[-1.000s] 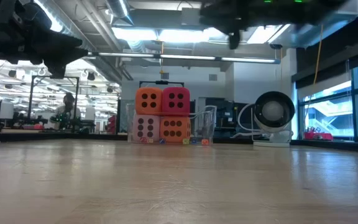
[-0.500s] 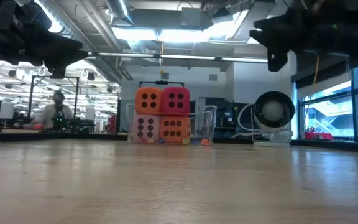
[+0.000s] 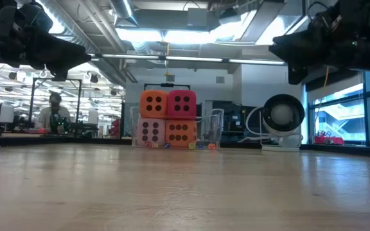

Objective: Pick & Place Dice
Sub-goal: Return to Home Position

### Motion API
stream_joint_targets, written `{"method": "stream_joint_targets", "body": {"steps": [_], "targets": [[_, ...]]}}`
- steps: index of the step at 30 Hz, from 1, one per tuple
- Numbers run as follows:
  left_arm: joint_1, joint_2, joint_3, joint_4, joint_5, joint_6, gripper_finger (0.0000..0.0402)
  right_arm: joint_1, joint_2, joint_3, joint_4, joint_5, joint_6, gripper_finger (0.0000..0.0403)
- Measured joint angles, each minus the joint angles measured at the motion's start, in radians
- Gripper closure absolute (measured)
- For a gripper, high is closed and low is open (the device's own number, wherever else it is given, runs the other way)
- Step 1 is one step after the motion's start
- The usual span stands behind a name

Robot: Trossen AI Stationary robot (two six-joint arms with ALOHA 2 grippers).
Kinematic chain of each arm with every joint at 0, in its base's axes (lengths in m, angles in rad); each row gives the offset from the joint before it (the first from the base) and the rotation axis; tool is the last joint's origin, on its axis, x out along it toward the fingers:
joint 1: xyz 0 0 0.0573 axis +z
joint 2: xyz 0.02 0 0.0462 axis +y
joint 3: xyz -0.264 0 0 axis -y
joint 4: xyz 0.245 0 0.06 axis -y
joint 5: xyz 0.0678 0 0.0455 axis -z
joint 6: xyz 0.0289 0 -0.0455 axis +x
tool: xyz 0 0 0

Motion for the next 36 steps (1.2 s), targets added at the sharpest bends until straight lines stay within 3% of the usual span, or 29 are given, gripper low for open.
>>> {"method": "stream_joint_targets", "body": {"steps": [4, 9, 16, 25, 36], "targets": [[0.0, 0.0, -0.001, 0.0, 0.002, 0.0, 0.0258, -0.04, -0.03, -0.039, 0.022, -0.082, 0.046, 0.0297], [0.0, 0.0, -0.001, 0.0, 0.003, 0.0, 0.0258, -0.061, -0.065, -0.037, -0.001, -0.071, 0.048, 0.0297], [0.0, 0.0, 0.003, 0.003, 0.005, -0.023, 0.0258, -0.022, -0.175, -0.037, -0.155, 0.047, 0.064, 0.0297], [0.0, 0.0, 0.013, 0.004, 0.013, -0.021, 0.0258, 0.081, -0.313, -0.037, -0.279, 0.222, -0.038, 0.0297], [0.0, 0.0, 0.015, 0.003, 0.013, -0.009, 0.0258, 0.091, -0.592, -0.036, -0.502, 0.229, -0.087, 0.0297]]}}
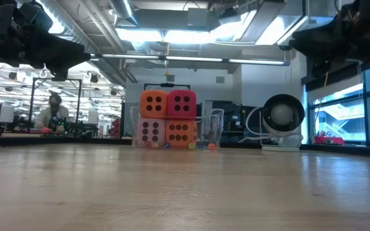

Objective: Pick & Place Dice
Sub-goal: Return to Home Position

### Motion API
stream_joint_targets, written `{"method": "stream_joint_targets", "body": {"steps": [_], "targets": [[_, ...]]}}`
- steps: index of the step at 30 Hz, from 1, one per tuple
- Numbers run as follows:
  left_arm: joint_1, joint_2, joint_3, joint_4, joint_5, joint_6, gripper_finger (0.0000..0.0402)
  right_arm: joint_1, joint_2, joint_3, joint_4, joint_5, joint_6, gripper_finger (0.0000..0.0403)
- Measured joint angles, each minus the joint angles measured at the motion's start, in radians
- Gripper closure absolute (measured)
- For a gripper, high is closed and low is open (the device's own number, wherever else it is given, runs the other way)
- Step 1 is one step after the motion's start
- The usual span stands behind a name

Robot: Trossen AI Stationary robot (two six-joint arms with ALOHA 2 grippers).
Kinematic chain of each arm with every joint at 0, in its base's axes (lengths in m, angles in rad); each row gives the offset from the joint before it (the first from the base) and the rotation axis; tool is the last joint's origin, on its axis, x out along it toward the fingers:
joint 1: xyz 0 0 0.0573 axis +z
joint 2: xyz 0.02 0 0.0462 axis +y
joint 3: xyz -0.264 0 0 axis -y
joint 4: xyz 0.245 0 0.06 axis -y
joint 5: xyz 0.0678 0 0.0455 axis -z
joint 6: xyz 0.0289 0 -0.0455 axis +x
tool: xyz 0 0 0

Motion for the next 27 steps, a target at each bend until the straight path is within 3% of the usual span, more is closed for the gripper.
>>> {"method": "stream_joint_targets", "body": {"steps": [14, 27], "targets": [[0.0, 0.0, 0.003, -0.014, -0.002, 0.01, 0.0258, 0.0, -0.313, 0.0, -0.289, 0.008, 0.025, 0.0297], [0.0, 0.0, 0.004, -0.02, -0.006, 0.01, 0.0258, 0.0, -0.321, 0.0, -0.458, -0.001, 0.021, 0.0297]]}}
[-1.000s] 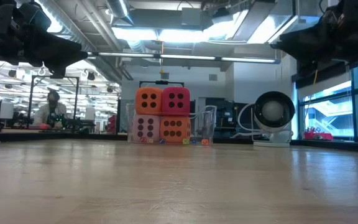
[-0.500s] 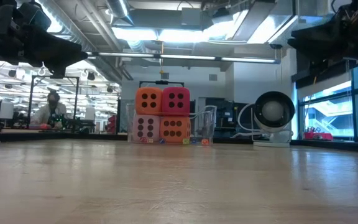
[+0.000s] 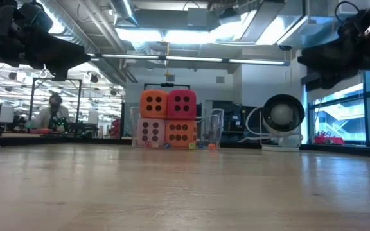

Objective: Pick & Place Dice
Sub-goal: Return to Home Position

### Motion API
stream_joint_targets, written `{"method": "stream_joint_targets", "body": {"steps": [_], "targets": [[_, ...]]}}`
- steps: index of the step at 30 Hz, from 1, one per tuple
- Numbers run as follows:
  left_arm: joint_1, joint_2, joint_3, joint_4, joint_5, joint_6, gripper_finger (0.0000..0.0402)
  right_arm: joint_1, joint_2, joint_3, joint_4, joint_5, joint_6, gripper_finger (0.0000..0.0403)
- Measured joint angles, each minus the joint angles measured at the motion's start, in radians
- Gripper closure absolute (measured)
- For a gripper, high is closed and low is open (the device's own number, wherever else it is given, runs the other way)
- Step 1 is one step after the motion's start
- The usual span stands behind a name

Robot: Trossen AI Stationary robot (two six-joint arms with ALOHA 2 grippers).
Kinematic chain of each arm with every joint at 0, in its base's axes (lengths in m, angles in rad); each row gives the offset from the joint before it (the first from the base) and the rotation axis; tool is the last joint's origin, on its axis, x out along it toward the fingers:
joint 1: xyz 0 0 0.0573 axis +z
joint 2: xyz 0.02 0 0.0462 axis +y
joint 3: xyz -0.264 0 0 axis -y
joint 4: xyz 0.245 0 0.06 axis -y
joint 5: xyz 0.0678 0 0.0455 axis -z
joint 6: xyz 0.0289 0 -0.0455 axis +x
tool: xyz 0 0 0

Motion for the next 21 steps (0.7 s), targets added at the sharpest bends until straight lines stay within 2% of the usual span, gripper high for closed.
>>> {"method": "stream_joint_targets", "body": {"steps": [4, 21], "targets": [[0.0, 0.0, 0.0, 0.0, 0.0, 0.0, 0.0258, 0.0, 0.0, 0.001, 0.004, -0.028, 0.0, 0.0297], [0.0, 0.0, 0.0, -0.001, 0.0, 0.0, 0.0258, 0.0, 0.0, 0.001, 0.004, -0.025, 0.0, 0.0297]]}}
